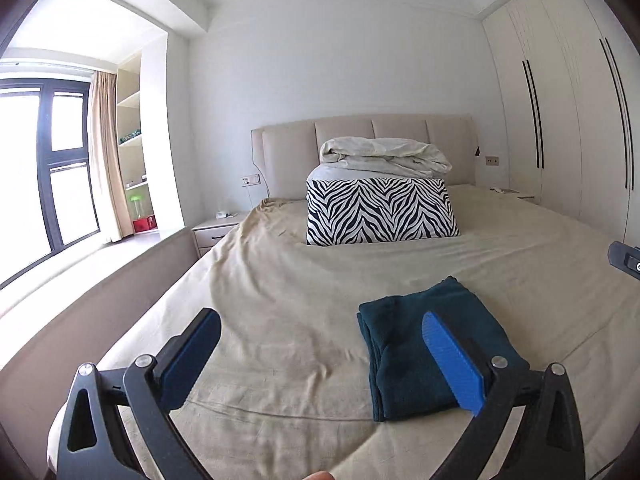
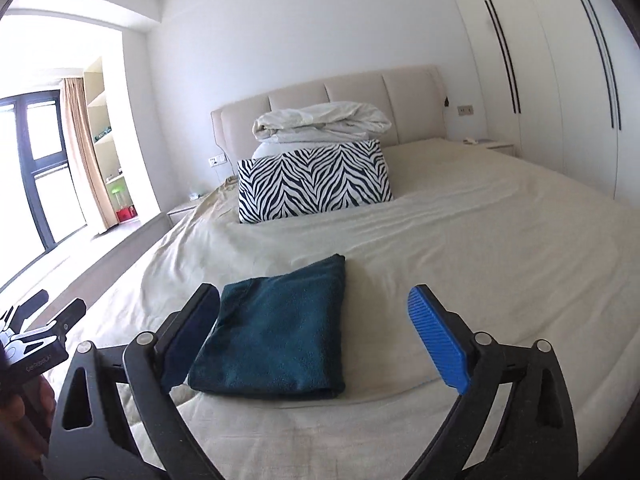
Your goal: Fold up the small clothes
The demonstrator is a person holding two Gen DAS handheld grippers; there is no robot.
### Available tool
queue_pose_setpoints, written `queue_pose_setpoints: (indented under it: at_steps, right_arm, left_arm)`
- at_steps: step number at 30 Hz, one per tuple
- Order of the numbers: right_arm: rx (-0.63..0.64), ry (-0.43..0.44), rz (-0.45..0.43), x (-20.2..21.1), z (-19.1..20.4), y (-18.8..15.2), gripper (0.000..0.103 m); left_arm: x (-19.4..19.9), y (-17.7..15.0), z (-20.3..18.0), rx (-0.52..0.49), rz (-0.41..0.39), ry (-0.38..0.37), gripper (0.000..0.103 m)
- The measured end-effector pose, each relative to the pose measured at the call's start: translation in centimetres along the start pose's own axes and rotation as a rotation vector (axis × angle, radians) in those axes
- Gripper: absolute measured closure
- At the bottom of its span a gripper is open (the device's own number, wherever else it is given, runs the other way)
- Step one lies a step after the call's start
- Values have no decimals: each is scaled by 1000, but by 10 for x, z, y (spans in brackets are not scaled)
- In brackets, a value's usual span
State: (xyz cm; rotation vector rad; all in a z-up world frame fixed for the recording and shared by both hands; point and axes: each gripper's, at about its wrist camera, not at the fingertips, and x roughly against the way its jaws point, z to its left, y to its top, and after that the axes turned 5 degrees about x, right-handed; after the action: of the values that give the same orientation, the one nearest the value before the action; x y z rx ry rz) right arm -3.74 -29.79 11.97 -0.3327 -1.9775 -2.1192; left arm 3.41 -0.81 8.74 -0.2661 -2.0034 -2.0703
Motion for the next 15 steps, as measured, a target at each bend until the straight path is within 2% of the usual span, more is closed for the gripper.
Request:
queue_pose_setpoints:
  at_steps: [3, 6, 10, 12, 15]
  right_arm:
    - [60, -4, -14, 33, 15, 12, 0]
    - [32, 36, 42, 53, 23, 20, 0]
    - [34, -16, 174, 66, 30, 18, 0]
    - [1, -28, 254, 65, 26, 10, 0]
    - [-77, -11, 328, 59, 18, -5, 0]
  left_arm:
    - [23, 10, 1, -7, 36, 17, 0]
    - [34, 9, 5, 74, 130, -8, 0]
    - [24, -10, 7, 133, 286, -50, 0]
    - [22, -21, 7, 150, 333, -65, 0]
    - [18, -36, 3, 161, 385, -93, 0]
